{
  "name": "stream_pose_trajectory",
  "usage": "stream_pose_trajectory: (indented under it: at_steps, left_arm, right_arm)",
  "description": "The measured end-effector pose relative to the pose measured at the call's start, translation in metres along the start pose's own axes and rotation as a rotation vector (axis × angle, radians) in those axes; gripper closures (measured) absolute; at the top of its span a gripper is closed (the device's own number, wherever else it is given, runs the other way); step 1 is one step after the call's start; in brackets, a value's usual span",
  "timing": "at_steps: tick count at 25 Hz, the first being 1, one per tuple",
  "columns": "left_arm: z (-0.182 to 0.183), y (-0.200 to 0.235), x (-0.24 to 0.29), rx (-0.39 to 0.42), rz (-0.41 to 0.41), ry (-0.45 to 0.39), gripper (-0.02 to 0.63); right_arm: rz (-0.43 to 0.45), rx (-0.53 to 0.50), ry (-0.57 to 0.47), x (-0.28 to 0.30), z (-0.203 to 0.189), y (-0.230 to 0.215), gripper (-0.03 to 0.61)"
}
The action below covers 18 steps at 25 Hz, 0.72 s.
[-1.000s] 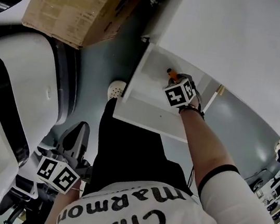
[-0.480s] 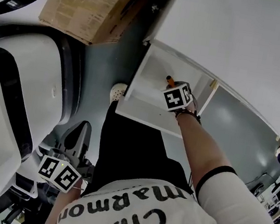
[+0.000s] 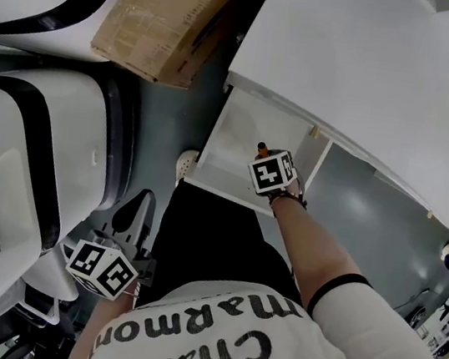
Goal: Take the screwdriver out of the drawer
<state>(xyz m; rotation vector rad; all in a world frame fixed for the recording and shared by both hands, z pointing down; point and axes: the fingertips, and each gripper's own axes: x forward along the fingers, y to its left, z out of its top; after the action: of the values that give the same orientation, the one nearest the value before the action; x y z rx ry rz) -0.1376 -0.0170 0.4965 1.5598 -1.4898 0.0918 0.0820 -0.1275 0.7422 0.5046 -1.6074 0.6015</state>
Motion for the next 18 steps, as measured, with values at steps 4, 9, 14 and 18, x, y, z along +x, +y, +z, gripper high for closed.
stream_pose_trajectory:
  at_steps: [4, 9, 14, 18]
  left_arm:
    - [0.011, -0.011, 0.002, 0.048, -0.014, 0.006, 0.591]
    - [0.043, -0.031, -0.002, 0.101, -0.039, -0.043, 0.591]
    - [0.065, -0.054, -0.008, 0.16, -0.057, -0.078, 0.591]
    - [0.085, -0.075, -0.005, 0.187, -0.087, -0.137, 0.591]
  right_arm:
    - [0.007, 0.024, -0.039, -0.033, 0.004, 0.003, 0.462]
    - [0.034, 0.055, -0.109, -0.074, 0.013, 0.011, 0.462]
    - [0.095, 0.087, -0.169, -0.12, 0.02, 0.027, 0.462]
    - [0.118, 0.052, -0.25, -0.15, 0.038, 0.029, 0.462]
